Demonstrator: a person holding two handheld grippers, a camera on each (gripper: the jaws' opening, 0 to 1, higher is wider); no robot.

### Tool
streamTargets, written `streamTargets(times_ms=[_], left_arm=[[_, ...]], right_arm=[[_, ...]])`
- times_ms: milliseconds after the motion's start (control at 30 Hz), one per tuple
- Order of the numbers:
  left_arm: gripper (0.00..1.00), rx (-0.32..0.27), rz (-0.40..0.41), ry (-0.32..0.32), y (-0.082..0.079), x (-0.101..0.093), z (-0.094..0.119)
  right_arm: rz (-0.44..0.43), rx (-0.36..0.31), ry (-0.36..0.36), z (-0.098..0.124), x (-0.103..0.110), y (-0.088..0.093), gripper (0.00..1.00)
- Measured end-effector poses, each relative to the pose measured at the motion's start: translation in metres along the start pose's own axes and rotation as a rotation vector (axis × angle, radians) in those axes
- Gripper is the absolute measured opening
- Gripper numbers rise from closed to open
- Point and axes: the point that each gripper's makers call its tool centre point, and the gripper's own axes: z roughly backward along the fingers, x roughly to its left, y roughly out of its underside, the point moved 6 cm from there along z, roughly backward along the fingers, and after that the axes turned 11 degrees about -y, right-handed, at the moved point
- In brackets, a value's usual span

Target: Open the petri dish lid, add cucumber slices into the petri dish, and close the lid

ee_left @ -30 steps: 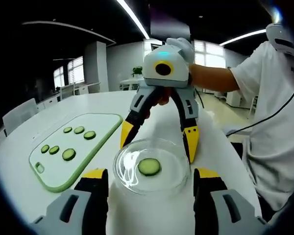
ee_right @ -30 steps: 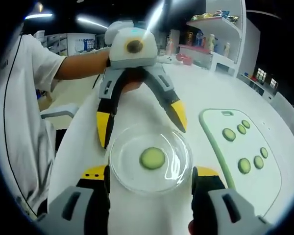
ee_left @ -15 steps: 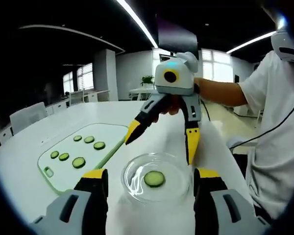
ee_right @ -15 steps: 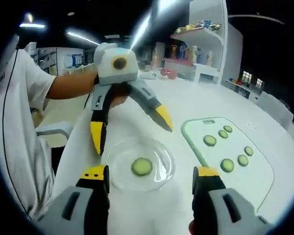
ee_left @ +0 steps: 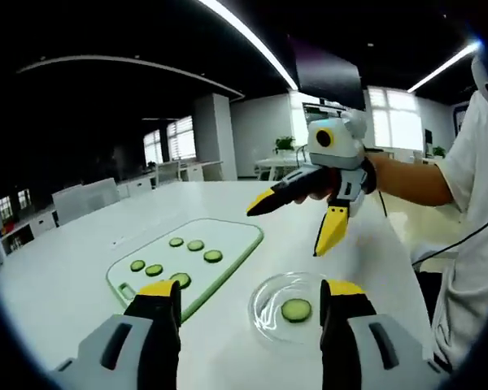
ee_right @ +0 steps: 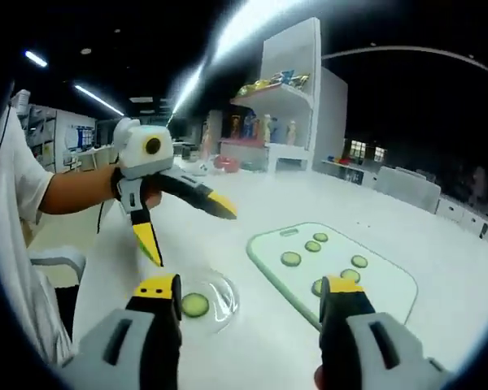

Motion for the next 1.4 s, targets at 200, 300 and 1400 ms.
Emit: streamTargets(times_ms=[200,300,1400], left_arm=[[0.70,-0.065,0.012,-0.102,-0.012,0.011,0.008],[0.70,-0.078,0.014,-0.130,-0.013,0.014,0.011],[0.73,-0.248,0.056,-0.581,-0.008,0.050,0.111]], right_arm=[[-0.009,-0.061,0.107,0.017,-0.008,-0.002,0.68],[-0.007,-0.083,0.145,0.027,-0.012,-0.006,0.68],[-0.082,-0.255,0.524,0.161,-0.026,0.008,0.68]])
